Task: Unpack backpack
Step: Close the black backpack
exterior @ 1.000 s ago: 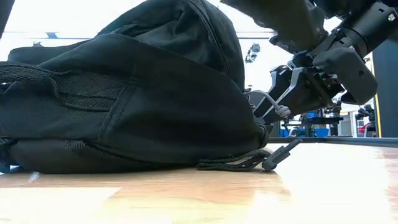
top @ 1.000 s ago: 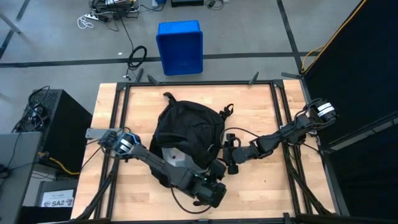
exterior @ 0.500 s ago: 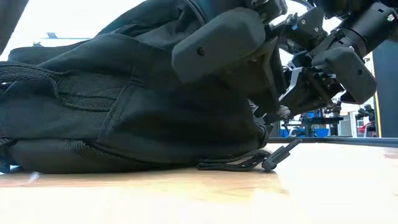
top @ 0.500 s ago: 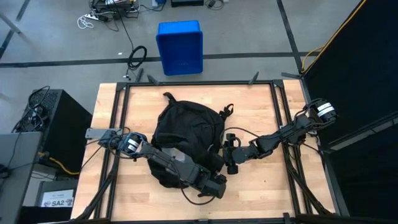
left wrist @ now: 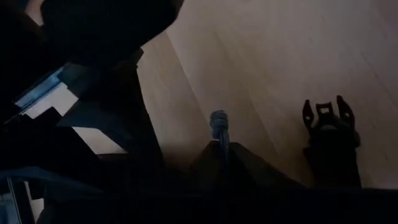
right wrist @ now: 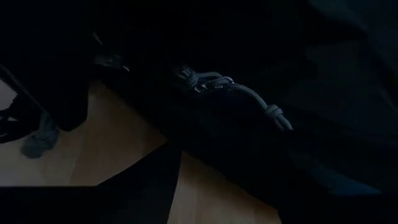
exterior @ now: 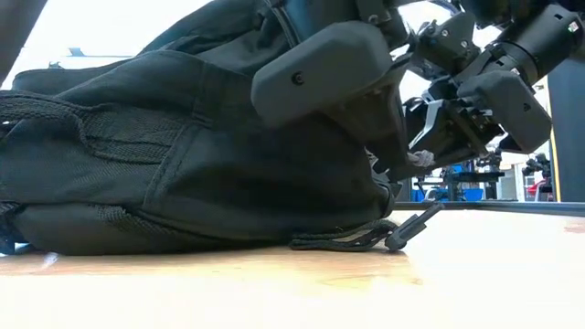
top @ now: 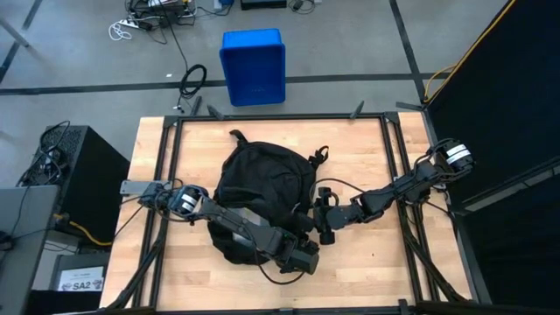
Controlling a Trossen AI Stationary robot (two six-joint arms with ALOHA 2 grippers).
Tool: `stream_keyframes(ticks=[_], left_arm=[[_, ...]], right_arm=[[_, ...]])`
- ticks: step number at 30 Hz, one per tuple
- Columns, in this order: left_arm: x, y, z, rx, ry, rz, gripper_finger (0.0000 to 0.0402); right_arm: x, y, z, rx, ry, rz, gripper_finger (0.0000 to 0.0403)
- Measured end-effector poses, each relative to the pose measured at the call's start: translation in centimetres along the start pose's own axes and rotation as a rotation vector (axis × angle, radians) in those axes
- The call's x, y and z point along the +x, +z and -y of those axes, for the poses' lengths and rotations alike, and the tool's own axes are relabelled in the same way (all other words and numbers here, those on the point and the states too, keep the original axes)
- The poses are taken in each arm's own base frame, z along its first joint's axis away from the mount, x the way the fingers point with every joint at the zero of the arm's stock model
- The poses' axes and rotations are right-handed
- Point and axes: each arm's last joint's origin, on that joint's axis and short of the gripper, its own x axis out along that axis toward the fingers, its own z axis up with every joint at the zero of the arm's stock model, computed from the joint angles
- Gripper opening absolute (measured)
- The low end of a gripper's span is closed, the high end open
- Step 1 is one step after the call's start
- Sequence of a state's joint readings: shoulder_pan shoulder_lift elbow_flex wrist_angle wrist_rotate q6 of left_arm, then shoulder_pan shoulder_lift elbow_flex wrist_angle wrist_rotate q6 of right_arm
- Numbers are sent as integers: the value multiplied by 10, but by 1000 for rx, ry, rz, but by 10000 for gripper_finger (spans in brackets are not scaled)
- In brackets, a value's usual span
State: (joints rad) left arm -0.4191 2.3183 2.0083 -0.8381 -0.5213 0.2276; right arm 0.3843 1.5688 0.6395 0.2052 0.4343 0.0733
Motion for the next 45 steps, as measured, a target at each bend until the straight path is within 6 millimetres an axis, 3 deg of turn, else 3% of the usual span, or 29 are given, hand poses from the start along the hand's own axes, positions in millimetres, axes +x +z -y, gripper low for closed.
stream_keyframes(ticks=[14,22,31,36,45], left_arm=[[-48,12,-1,-45,114,-24,0],[-69,22,-7,-71,137,29,0],[-67,24,-4,-70,16,59,0],[-47,26,4,-15,-85,115,9],[-18,16,3,44,-41,41,101]], right_arm=[[-8,2,-17,-179,40,52,171],[-8,10,-25,-193,56,156,194],[16,-6,-24,-206,52,80,247],[17,-3,-22,-185,43,105,253],[17,-2,-23,-176,47,114,224]])
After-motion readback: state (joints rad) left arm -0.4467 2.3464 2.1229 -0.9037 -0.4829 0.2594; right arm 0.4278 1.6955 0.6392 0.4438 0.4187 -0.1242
